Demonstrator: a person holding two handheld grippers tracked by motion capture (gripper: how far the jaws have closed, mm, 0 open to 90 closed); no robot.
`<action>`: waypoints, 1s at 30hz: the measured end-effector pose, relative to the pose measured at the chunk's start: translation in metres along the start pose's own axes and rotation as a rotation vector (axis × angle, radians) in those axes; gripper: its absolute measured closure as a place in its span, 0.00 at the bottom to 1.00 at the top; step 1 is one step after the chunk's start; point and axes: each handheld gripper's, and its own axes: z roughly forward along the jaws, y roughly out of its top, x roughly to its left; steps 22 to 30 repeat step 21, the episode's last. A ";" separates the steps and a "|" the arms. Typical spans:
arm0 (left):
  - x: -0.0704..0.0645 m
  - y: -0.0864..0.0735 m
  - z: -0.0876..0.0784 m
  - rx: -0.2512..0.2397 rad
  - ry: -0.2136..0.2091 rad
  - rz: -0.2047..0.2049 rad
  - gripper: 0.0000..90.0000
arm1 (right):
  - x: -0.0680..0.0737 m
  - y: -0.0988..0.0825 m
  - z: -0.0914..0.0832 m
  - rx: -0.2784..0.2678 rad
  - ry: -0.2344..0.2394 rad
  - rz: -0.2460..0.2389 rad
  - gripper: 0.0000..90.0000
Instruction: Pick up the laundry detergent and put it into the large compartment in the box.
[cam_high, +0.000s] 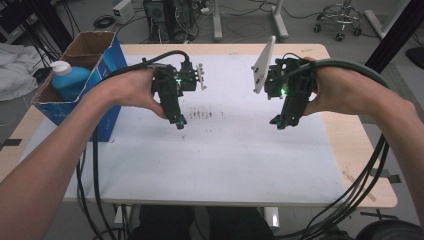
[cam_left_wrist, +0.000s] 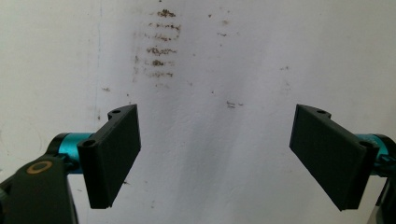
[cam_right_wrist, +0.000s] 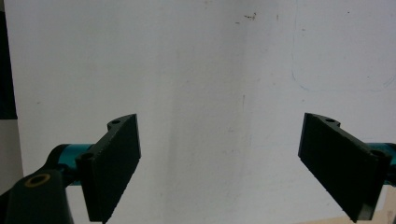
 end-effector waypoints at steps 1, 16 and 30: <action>0.000 0.000 0.000 0.000 -0.001 0.006 0.18 | 0.000 0.000 0.000 0.001 0.000 -0.003 0.13; -0.001 -0.001 -0.001 -0.004 -0.006 0.009 0.18 | 0.001 0.000 -0.001 0.001 -0.002 0.000 0.14; -0.003 -0.002 -0.002 -0.007 -0.008 0.011 0.18 | 0.001 0.001 -0.001 0.002 0.000 -0.003 0.13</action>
